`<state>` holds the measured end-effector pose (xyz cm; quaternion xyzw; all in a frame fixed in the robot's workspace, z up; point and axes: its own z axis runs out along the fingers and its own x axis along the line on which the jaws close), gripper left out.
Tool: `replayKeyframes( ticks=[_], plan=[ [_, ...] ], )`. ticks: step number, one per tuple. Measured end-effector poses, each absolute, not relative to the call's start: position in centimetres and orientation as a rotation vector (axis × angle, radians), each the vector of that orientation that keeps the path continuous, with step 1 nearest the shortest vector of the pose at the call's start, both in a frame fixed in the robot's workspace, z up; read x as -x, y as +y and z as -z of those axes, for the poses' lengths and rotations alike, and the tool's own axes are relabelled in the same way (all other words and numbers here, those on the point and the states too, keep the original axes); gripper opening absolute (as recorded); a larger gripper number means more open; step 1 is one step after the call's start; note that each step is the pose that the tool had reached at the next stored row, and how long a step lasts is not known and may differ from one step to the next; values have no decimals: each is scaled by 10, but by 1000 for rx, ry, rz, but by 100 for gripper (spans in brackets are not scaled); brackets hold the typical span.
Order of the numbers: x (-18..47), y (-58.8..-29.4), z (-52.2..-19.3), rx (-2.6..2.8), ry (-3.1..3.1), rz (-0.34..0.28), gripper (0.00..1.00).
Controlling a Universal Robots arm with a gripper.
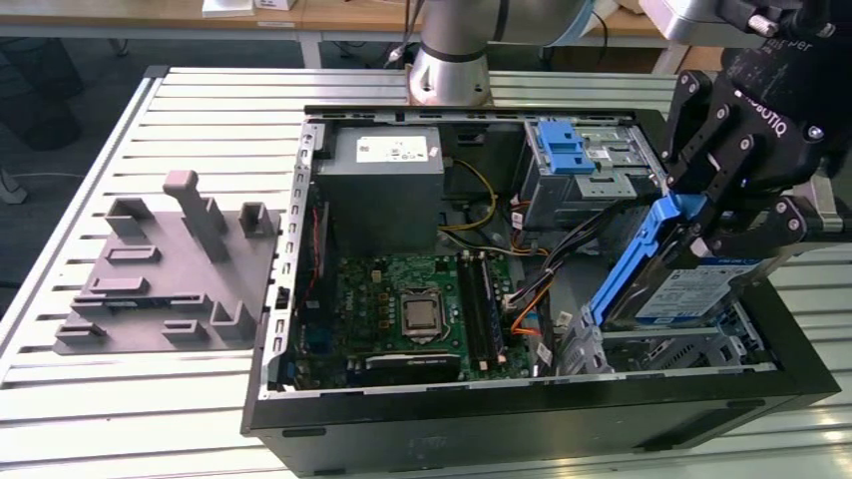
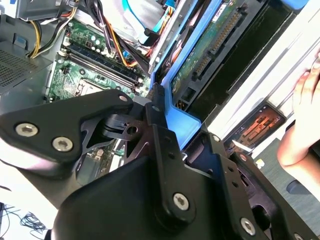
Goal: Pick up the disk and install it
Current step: 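Insert the disk into the insertion slot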
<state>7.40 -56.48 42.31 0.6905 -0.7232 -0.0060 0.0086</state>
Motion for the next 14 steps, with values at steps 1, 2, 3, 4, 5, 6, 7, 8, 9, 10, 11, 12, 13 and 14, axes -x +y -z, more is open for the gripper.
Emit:
replayKeyframes(
  ticks=[1, 2, 3, 4, 5, 6, 7, 8, 9, 10, 11, 12, 13, 14],
  plan=[
    [-74, -565, -422, -2157, -2260, 18, 36],
    [-74, -565, -422, -2158, -2260, 18, 36],
    [-74, -565, -421, -2158, -2260, 18, 36],
    [-74, -565, -421, -2158, -2260, 18, 36],
    [-74, -565, -420, -2158, -2260, 18, 36],
    [-74, -565, -420, -2158, -2260, 18, 36],
    [-74, -565, -419, -2158, -2260, 18, 36],
    [-74, -565, -419, -2158, -2260, 18, 36],
    [-74, -565, -418, -2158, -2260, 18, 36],
    [-74, -565, -417, -2158, -2260, 18, 36],
    [-74, -565, -417, -2158, -2260, 18, 36],
    [-74, -565, -416, -2158, -2260, 18, 36],
    [-74, -565, -416, -2158, -2260, 18, 36],
    [-74, -565, -415, -2158, -2260, 18, 36]
  ],
)
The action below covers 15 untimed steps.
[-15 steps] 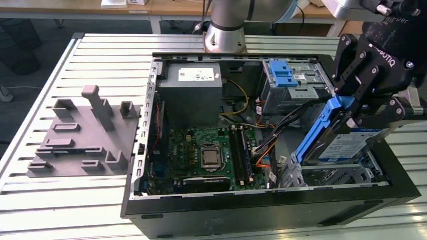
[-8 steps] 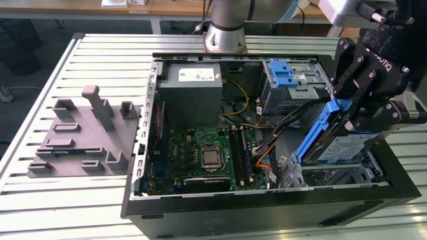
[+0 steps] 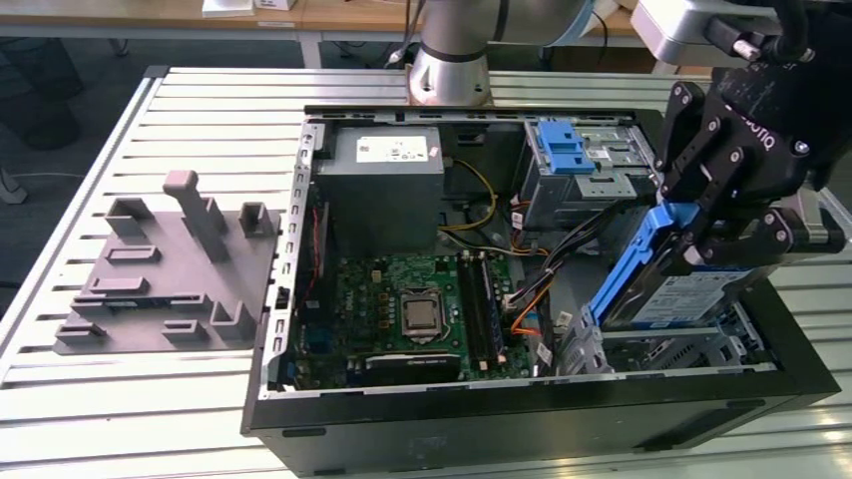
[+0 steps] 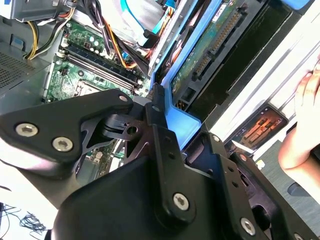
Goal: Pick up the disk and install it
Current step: 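Insert the disk into the insertion slot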
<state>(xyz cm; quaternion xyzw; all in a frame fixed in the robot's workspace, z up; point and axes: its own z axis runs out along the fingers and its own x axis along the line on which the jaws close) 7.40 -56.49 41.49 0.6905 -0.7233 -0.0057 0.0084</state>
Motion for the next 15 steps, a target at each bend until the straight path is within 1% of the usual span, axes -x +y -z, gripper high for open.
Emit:
replayKeyframes(
  ticks=[15],
  plan=[
    [-74, -565, -406, -2158, -2260, 18, 36]
  ],
)
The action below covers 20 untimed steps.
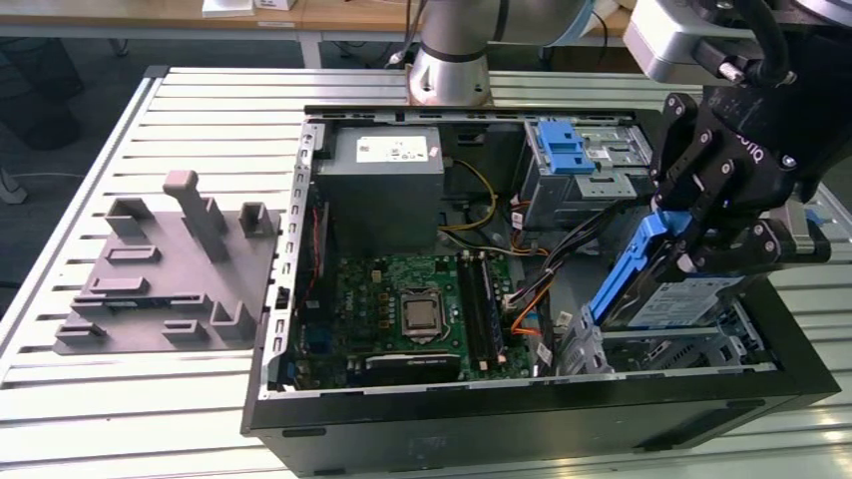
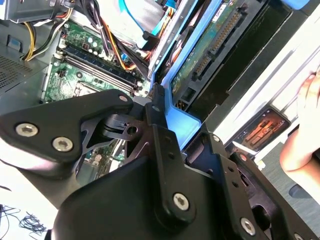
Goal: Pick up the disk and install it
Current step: 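Insert the disk into the insertion slot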
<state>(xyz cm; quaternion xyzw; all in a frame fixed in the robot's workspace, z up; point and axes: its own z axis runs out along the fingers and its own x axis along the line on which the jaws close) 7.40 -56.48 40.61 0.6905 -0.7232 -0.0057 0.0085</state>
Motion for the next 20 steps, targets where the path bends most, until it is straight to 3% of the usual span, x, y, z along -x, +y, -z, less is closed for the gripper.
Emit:
replayKeyframes(
  ticks=[20],
  plan=[
    [-74, -565, -396, -2158, -2260, 18, 36]
  ],
)
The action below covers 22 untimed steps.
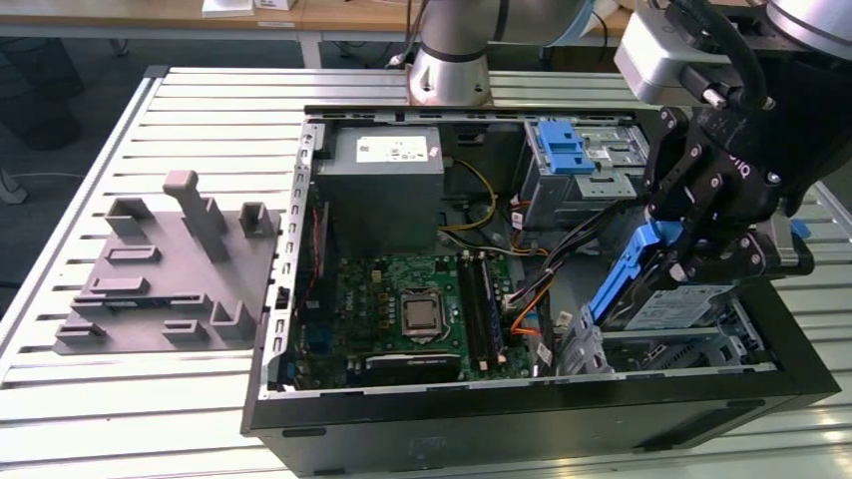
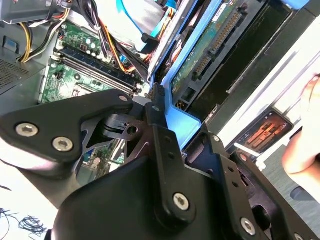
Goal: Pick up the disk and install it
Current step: 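Insert the disk into the insertion slot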
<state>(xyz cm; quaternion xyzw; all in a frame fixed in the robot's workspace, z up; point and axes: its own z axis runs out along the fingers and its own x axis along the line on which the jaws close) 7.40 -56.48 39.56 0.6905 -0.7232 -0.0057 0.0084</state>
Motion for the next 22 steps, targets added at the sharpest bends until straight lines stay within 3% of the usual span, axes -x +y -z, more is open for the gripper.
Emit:
replayKeyframes(
  ticks=[18, 21, 22],
  plan=[
    [-74, -565, -388, -2158, -2260, 18, 36],
    [-74, -565, -388, -2158, -2260, 18, 38],
    [-74, -565, -388, -2158, -2260, 18, 44]
  ],
)
